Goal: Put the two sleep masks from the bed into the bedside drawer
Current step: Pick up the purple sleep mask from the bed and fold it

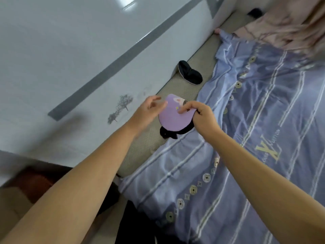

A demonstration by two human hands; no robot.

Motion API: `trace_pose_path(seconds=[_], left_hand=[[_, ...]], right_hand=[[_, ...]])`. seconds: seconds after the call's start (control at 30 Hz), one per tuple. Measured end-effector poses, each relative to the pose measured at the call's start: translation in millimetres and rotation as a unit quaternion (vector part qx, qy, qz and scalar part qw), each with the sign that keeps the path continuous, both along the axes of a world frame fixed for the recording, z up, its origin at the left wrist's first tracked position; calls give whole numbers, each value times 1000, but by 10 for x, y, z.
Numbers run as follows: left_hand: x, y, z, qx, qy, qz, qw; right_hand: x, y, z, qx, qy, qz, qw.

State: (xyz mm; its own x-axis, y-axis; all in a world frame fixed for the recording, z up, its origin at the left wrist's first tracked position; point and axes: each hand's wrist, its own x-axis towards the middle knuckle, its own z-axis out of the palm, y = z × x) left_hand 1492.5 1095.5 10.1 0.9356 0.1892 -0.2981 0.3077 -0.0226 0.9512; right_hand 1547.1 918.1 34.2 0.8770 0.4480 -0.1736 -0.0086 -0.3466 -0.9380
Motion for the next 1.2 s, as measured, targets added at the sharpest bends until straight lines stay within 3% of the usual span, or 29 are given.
trace_pose_path(seconds=[0.1, 0.17, 0.27, 0.33, 0.43, 0.57, 0.8, 0.83, 0.9, 0.97, 1.03, 1.1, 1.17, 1.2], left_hand=[[-432, -356, 340, -55, -5, -83, 995], [-679, -511, 507, -58, -28, -12, 998], [-943, -644, 740, -14, -65, 131, 989], [-1099, -727, 887, 22, -70, 157, 985], [-1335, -821, 1085, 62, -62, 77, 993], [-1758, -793, 1228, 96, -31, 14, 995], [-2741, -562, 1202, -65, 82, 24, 994], [-2913, -549, 1185, -56, 84, 34, 994], [-3266, -541, 1147, 45, 84, 81, 992], [-3602, -559, 1120, 98, 53, 174, 978], [-3946, -582, 1171, -20, -15, 285, 958], [-4324, -614, 1304, -227, -132, 322, 910], [-4757, -706, 1480, -398, -219, 244, 857], [-4948, -782, 1555, -432, -219, 178, 857]], right_hand=[[-297, -209, 346, 53, -8, 47, 997], [-454, -335, 485, 103, 44, 54, 992], [-668, -436, 625, 228, 223, 46, 947], [-835, -432, 695, 242, 268, 55, 931], [-1062, -393, 801, 202, 209, 66, 954], [-1277, -381, 985, 239, 177, 29, 954], [-1993, -310, 1116, 323, 239, 70, 913], [-2123, -297, 1125, 336, 253, 77, 904], [-2395, -273, 1138, 359, 276, 88, 887], [-2691, -242, 1122, 363, 285, 82, 883], [-3016, -222, 1051, 327, 274, 67, 902], [-3335, -226, 939, 284, 261, 53, 921], [-3655, -243, 835, 259, 267, 38, 927], [-3805, -250, 802, 252, 273, 30, 928]])
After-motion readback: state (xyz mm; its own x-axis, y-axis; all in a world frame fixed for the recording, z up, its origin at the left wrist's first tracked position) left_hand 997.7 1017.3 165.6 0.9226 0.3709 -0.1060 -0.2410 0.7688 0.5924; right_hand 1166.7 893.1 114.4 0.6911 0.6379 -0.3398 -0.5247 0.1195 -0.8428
